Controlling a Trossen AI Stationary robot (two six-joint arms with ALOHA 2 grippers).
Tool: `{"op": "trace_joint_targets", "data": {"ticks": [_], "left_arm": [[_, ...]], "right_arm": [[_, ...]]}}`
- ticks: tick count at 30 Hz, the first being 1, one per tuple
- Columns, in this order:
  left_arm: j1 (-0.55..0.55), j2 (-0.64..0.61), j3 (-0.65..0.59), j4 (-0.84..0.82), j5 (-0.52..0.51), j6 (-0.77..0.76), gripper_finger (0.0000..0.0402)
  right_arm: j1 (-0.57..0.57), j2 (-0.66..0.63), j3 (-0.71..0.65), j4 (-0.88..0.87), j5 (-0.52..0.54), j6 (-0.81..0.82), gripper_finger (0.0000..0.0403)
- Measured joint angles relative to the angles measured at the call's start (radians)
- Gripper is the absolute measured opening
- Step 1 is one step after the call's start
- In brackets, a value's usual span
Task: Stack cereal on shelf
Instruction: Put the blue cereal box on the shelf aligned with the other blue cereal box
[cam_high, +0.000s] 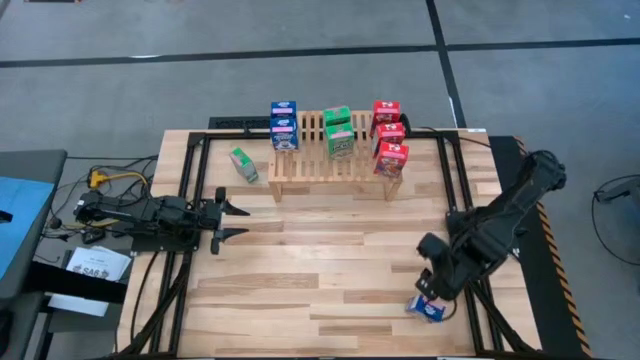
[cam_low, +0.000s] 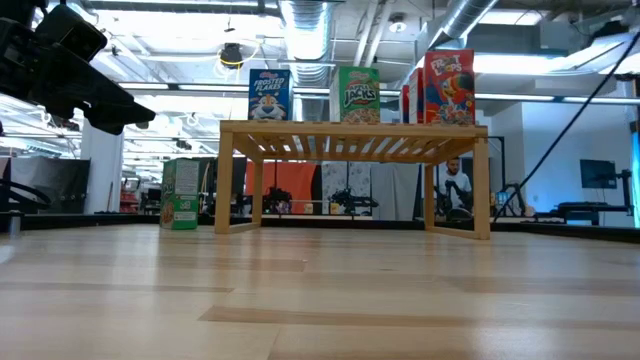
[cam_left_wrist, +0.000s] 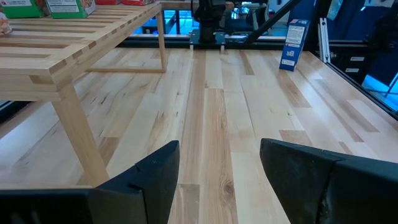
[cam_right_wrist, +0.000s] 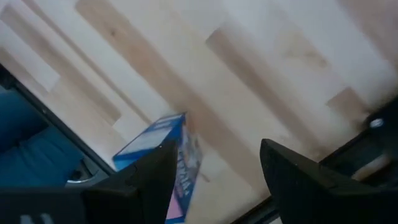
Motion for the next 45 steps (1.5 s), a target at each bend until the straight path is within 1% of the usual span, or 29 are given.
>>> {"op": "trace_joint_targets", "data": {"ticks": [8, 10, 12, 16, 22, 26, 37, 40, 45], "left_arm": [[0.0, 0.0, 0.0, 0.0, 0.0, 0.0, 0.0214], [0.0, 0.0, 0.0, 0.0, 0.0, 0.0, 0.0214], [0.0, 0.0, 0.0, 0.0, 0.0, 0.0, 0.0214], [0.0, 0.0, 0.0, 0.0, 0.0, 0.0, 0.0214], [0.0, 0.0, 0.0, 0.0, 0.0, 0.0, 0.0214], [0.0, 0.0, 0.0, 0.0, 0.0, 0.0, 0.0214], [0.0, 0.0, 0.0, 0.0, 0.0, 0.0, 0.0214], [0.0, 0.0, 0.0, 0.0, 0.0, 0.0, 0.0214], [0.0, 0.0, 0.0, 0.0, 0.0, 0.0, 0.0214]], "right_arm": [[0.11, 0.083, 0.0, 0.119, 0.003, 0.135, 0.0257], [0.136, 0.096, 0.0, 0.146, 0.026, 0.173, 0.0264], [0.16, 0.108, 0.0, 0.162, 0.044, 0.212, 0.0277], [0.197, 0.135, 0.0, 0.18, 0.047, 0.272, 0.0317], [0.237, 0.182, 0.0, 0.196, 0.05, 0.314, 0.0375], [0.255, 0.22, 0.0, 0.213, 0.05, 0.311, 0.0397], [0.269, 0.265, -0.002, 0.219, 0.051, 0.312, 0.0385], [0.26, 0.264, -0.002, 0.221, 0.05, 0.312, 0.0363], [0.239, 0.264, -0.002, 0.238, 0.045, 0.286, 0.0298]]}}
